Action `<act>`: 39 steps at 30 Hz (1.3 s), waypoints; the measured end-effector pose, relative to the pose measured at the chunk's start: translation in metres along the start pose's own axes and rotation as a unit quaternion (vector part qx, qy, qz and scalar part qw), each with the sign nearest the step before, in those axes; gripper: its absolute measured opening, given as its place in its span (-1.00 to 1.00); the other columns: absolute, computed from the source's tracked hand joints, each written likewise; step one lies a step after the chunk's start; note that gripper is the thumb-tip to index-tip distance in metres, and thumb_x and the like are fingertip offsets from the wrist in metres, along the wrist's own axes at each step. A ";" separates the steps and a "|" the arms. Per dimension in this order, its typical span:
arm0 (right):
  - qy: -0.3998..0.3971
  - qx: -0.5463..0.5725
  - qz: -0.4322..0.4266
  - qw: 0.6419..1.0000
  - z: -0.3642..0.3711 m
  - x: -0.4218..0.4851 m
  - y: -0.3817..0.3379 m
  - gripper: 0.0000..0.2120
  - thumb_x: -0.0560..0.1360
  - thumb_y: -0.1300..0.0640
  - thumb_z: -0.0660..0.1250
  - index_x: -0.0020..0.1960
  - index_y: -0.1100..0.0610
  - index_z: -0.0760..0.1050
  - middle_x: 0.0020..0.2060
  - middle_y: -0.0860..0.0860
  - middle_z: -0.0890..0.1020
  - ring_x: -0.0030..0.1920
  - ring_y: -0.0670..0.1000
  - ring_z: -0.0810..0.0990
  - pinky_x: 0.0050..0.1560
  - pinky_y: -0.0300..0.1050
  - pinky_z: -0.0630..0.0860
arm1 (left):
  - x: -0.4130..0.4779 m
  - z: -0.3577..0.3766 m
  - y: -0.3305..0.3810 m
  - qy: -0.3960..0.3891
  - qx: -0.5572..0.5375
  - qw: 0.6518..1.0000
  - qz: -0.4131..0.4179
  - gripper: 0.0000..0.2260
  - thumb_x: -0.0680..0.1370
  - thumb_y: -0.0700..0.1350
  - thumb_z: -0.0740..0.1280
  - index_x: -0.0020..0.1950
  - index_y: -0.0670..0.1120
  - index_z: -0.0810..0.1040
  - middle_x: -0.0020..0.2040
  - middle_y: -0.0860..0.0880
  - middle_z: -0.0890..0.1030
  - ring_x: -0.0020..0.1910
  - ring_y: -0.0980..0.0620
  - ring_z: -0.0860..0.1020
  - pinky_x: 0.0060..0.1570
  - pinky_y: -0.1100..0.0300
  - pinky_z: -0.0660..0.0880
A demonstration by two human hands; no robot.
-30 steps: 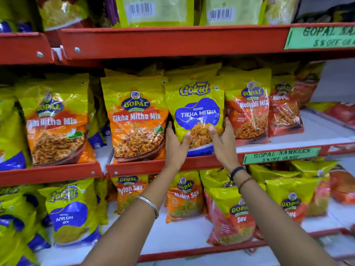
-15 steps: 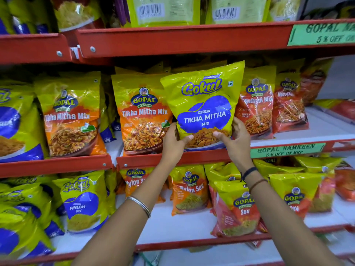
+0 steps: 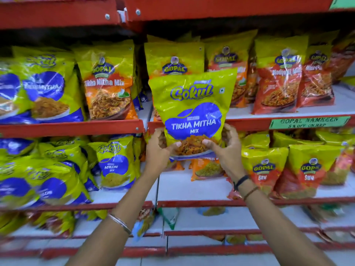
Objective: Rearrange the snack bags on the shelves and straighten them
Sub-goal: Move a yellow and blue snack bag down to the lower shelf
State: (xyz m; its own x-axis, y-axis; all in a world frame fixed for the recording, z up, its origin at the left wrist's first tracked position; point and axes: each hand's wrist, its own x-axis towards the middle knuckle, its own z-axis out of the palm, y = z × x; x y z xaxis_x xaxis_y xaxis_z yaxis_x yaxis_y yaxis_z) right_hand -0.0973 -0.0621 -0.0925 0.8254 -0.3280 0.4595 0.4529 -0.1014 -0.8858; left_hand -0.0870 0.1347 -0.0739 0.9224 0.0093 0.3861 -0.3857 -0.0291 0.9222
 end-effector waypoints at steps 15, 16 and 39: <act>-0.084 -0.053 0.218 0.971 0.067 -0.081 0.134 -0.46 0.32 0.34 0.52 0.22 0.11 0.43 0.11 0.05 0.62 0.05 -0.14 0.62 -0.03 -0.37 0.54 | -0.040 -0.072 -0.153 -0.004 0.090 0.978 -0.189 -0.45 0.38 -0.40 0.41 0.32 -0.13 0.36 0.10 -0.01 0.56 0.01 0.24 0.54 -0.14 0.49 0.47; -0.082 -0.056 0.226 0.969 0.072 -0.080 0.140 -0.46 0.32 0.34 0.52 0.23 0.11 0.42 0.11 0.06 0.62 0.07 -0.09 0.62 -0.04 -0.39 0.54 | -0.036 -0.073 -0.159 -0.004 0.092 0.976 -0.195 -0.46 0.38 -0.40 0.41 0.32 -0.14 0.36 0.10 -0.04 0.56 0.03 0.15 0.54 -0.15 0.48 0.48; -0.077 -0.217 0.019 0.973 0.125 -0.048 0.102 -0.60 0.48 0.08 0.33 0.26 0.19 0.40 0.19 0.06 0.45 0.19 -0.12 0.38 0.20 -0.52 0.24 | 0.009 -0.099 -0.136 0.039 0.214 0.974 0.065 -0.77 0.54 -0.15 0.25 0.17 -0.16 0.44 0.31 0.00 0.37 0.30 0.37 0.29 0.22 0.43 0.31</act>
State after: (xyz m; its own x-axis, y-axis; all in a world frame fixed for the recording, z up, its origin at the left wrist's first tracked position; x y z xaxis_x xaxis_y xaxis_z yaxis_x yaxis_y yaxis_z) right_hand -0.0487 0.0608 -0.1965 0.8945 -0.1982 0.4007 0.2638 -0.4897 -0.8310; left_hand -0.0288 0.2378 -0.1934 0.8555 0.0529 0.5150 -0.4403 -0.4490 0.7775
